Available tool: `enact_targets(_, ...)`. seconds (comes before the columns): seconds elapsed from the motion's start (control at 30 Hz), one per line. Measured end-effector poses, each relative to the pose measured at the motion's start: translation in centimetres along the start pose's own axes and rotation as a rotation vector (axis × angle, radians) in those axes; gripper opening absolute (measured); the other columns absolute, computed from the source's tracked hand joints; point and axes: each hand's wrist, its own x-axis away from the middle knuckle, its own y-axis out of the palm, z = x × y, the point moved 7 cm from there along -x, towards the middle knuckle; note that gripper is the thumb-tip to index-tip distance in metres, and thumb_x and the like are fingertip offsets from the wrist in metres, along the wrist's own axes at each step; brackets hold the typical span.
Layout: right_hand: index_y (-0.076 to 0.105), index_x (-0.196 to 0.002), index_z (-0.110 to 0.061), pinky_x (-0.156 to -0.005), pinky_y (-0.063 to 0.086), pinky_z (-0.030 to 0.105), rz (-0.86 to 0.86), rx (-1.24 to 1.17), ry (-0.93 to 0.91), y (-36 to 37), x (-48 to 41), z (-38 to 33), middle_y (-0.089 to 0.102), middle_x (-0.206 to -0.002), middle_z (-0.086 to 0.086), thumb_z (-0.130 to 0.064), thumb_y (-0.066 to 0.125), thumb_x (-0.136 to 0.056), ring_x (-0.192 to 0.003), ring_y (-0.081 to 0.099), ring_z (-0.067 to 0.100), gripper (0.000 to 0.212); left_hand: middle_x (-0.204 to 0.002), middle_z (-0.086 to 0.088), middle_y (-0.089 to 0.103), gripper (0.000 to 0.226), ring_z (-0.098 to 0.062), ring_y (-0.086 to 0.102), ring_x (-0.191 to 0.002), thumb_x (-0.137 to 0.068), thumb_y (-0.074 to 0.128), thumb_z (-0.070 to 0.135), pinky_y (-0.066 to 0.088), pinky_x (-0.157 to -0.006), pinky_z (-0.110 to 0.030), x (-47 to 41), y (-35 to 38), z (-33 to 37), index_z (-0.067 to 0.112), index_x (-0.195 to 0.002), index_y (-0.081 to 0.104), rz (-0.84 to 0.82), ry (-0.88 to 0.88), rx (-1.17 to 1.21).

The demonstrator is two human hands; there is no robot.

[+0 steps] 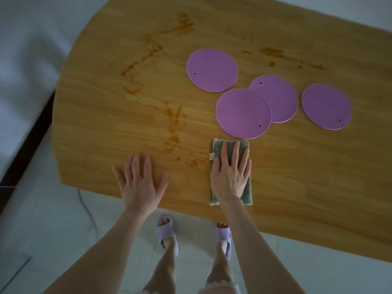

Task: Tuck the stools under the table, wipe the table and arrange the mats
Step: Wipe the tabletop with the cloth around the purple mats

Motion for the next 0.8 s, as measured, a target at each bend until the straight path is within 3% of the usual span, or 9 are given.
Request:
enact_targets(0.13,0.023,-0.15,-0.028,-0.117,0.006,0.044,-0.005,0.01,-0.143,1.0,1.0,-4.4,0.016,-0.158,0.005,-0.048,0.015,-0.097,-0.146,0.01,0.033,0.057,-0.141,-0.023,0.039,0.078,-0.035,0.024,-0.134,-0.082,0.035,0.061,0.004,-0.11,-0.061,0.0,0.3,0.1,0.003,-0.133,0.048,-0.001,0.009,0.005)
enact_targets(0.23,0.028,-0.148,-0.028,-0.116,0.011,0.042,0.028,0.046,-0.167,0.9,1.4,-3.3,0.023,-0.157,0.005,-0.047,0.019,-0.097,-0.144,0.018,0.032,0.055,-0.141,-0.023,0.04,0.078,-0.034,0.023,-0.134,-0.083,0.032,0.061,0.002,-0.11,-0.058,-0.1,0.3,0.2,0.003,-0.133,0.049,-0.018,0.019,-0.016)
enact_targets(0.4,0.009,-0.151,-0.032,-0.116,-0.007,0.038,-0.015,0.028,0.006,0.8,-0.8,-3.7,0.001,-0.16,0.002,-0.053,0.004,-0.092,-0.147,-0.004,0.028,0.063,-0.139,-0.025,0.043,0.078,-0.035,0.025,-0.132,-0.083,0.036,0.061,0.005,-0.109,-0.062,-0.3,0.4,0.0,0.003,-0.132,0.049,-0.017,0.032,-0.006)
enact_targets(0.63,0.011,-0.151,-0.031,-0.117,-0.003,0.038,-0.019,0.036,-0.172,1.7,0.3,-7.9,0.008,-0.16,0.002,-0.049,0.009,-0.096,-0.147,0.001,0.03,0.058,-0.134,-0.025,0.048,0.075,-0.038,0.033,-0.129,-0.084,0.035,0.06,0.011,-0.108,-0.066,-0.2,0.4,0.0,0.002,-0.128,0.053,-0.04,0.058,-0.014)
enact_targets(0.8,0.01,-0.151,-0.031,-0.118,-0.001,0.04,-0.029,0.046,-0.104,1.2,-1.9,-6.8,0.003,-0.16,0.002,-0.05,0.011,-0.097,-0.147,-0.002,0.027,0.058,-0.13,-0.024,0.05,0.07,-0.039,0.039,-0.127,-0.084,0.037,0.057,0.018,-0.106,-0.069,-0.1,0.1,0.0,0.004,-0.125,0.055,-0.026,0.058,0.026)
